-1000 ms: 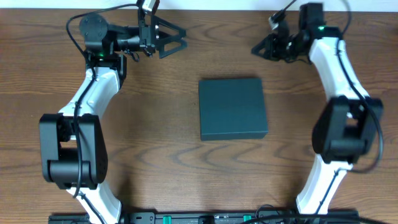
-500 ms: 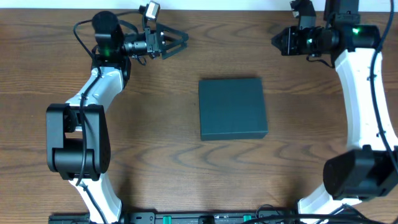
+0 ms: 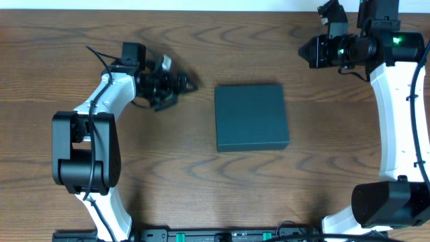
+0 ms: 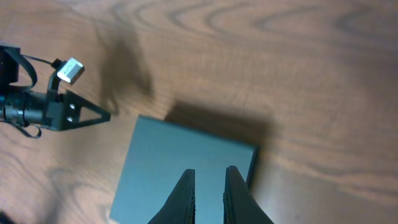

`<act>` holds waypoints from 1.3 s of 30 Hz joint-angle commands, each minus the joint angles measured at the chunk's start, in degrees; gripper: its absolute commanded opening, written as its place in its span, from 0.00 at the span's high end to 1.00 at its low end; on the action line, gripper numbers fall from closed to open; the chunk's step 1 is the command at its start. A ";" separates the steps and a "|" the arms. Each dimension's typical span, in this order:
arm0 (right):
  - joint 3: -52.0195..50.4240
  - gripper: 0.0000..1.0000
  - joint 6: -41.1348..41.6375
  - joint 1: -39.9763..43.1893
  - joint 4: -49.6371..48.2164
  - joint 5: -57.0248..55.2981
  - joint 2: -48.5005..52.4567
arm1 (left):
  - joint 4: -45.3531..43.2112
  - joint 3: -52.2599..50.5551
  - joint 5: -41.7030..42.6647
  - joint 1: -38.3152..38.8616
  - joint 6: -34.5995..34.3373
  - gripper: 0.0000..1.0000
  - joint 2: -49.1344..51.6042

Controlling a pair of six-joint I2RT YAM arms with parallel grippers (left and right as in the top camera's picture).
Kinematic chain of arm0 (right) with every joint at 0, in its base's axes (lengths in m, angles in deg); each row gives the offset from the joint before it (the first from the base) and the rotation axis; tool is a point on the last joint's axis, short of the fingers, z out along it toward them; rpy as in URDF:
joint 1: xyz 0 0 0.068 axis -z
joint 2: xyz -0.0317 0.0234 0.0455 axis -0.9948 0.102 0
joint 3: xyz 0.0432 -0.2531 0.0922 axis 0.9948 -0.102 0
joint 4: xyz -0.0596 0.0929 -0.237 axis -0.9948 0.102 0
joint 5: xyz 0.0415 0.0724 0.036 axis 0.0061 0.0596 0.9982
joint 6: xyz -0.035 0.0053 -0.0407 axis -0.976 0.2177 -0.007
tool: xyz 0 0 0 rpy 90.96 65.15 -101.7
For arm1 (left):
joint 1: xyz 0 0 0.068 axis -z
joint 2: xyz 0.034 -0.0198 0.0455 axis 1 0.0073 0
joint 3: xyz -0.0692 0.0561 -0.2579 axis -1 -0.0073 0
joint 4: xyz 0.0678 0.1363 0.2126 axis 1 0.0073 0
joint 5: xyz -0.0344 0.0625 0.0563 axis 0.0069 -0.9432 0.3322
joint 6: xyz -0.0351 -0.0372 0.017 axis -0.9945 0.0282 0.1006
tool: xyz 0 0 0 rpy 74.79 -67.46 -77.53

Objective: Pack container

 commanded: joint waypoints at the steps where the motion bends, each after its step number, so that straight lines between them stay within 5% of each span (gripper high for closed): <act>1: 0.39 0.94 -1.11 -0.13 2.54 -0.42 -1.42 | 7.15 0.13 -17.07 1.14 10.60 0.01 -5.55; 6: 0.39 0.94 -1.01 -1.20 10.25 -4.92 -1.44 | 15.47 0.13 -28.68 4.61 10.54 0.01 -15.08; 18: 0.39 0.95 5.38 -13.62 20.04 -20.15 -1.44 | 24.94 0.13 -41.05 15.34 6.38 0.01 -31.78; 27: -2.27 0.94 8.17 -20.59 12.63 -23.04 -1.40 | 25.70 0.11 -41.03 15.41 4.24 0.01 -30.86; 39: -23.04 0.92 10.54 -21.07 -1.33 -22.82 -1.40 | 25.75 0.11 -41.00 15.41 4.22 0.01 -30.86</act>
